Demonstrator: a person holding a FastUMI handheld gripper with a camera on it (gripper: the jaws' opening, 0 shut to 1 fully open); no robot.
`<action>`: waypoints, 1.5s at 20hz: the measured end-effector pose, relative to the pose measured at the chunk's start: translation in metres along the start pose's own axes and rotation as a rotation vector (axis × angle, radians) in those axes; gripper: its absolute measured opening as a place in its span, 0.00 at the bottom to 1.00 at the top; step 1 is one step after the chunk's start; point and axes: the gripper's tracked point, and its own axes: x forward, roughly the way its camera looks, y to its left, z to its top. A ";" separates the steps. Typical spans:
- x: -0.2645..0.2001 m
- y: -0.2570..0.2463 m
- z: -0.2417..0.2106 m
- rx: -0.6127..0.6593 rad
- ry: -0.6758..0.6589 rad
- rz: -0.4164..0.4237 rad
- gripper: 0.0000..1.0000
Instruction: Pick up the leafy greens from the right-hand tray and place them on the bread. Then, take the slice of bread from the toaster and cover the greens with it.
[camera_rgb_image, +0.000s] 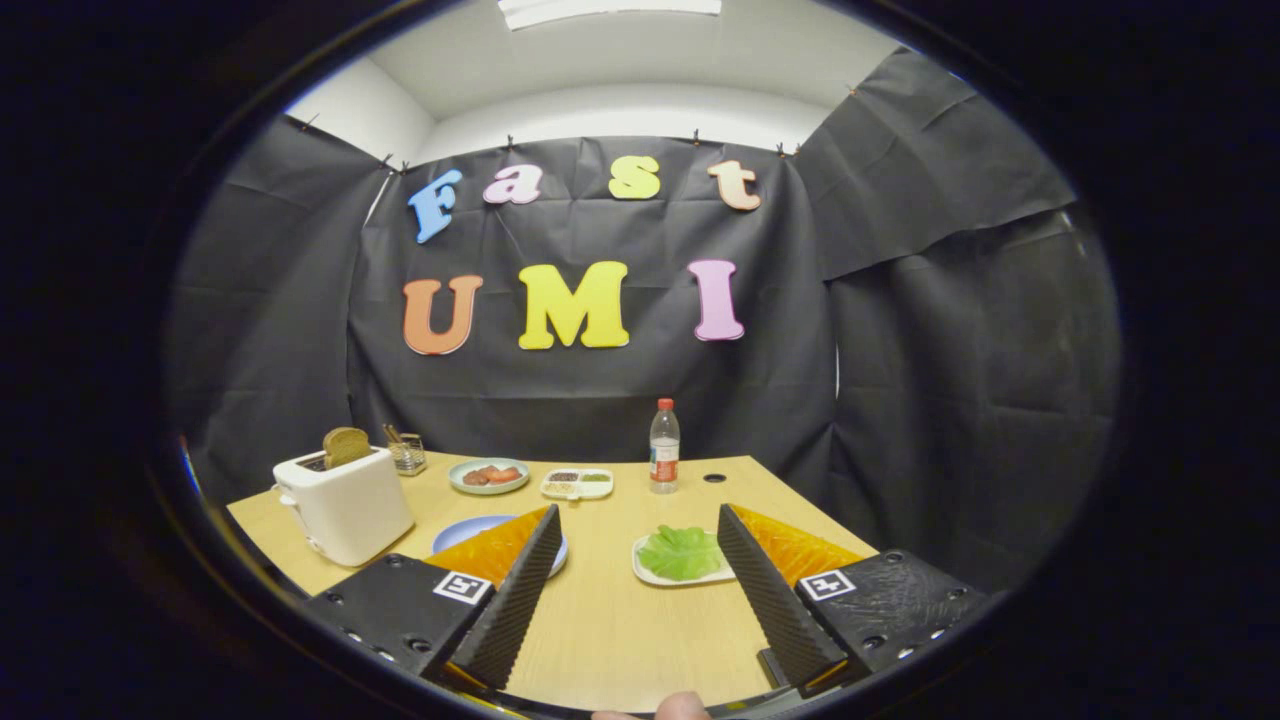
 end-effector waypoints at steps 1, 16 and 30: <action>0.001 0.001 -0.001 0.001 0.004 0.002 0.96; 0.030 -0.006 0.008 -0.021 -0.009 0.024 0.96; 0.199 -0.047 -0.081 -0.096 0.397 0.071 0.95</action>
